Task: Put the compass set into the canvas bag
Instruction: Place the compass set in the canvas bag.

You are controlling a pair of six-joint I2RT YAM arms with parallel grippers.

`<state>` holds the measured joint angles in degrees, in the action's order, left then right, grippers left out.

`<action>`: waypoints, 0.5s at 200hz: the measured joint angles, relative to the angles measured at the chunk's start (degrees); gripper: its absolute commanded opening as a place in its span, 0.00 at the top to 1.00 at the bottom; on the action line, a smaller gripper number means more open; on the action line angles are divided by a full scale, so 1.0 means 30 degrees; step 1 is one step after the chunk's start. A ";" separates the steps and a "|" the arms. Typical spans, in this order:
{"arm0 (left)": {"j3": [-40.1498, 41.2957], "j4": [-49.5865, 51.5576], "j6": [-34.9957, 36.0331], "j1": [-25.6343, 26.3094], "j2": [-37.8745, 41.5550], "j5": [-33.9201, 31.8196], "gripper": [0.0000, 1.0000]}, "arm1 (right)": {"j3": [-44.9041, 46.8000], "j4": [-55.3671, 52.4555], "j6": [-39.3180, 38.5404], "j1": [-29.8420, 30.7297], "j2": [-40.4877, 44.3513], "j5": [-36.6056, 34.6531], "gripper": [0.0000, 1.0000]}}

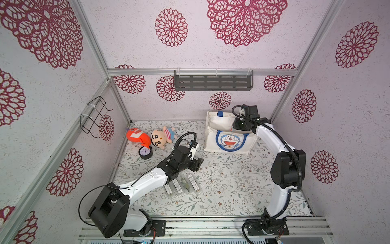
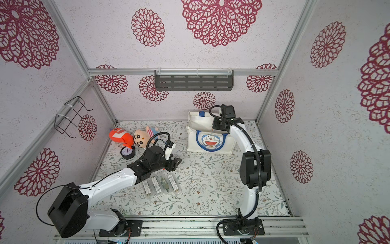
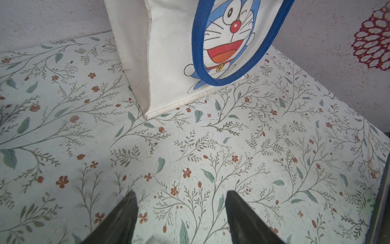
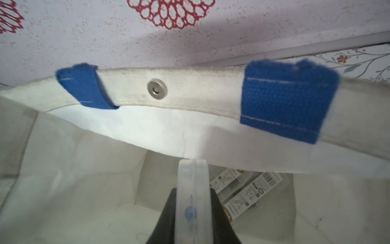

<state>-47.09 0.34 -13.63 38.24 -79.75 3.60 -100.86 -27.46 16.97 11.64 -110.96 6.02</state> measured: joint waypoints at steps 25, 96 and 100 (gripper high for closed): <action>-0.0007 0.0051 -0.0007 -0.0015 -0.0051 0.0000 0.30 | -0.0029 -0.0364 -0.0029 0.0022 -0.0444 -0.0102 1.00; -0.0160 0.0219 -0.0095 -0.0087 -0.0175 0.0000 0.30 | 0.1195 -0.0328 -0.0124 0.0138 -0.0663 -0.0073 0.92; -0.0160 0.0211 -0.0117 -0.0087 -0.0175 0.0000 0.30 | 0.1275 -0.0321 -0.0124 0.0153 -0.0685 -0.0073 0.89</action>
<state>-47.57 0.97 -13.98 37.98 -80.27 3.60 -97.03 -28.42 16.60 12.10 -113.01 5.80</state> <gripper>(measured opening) 0.700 0.207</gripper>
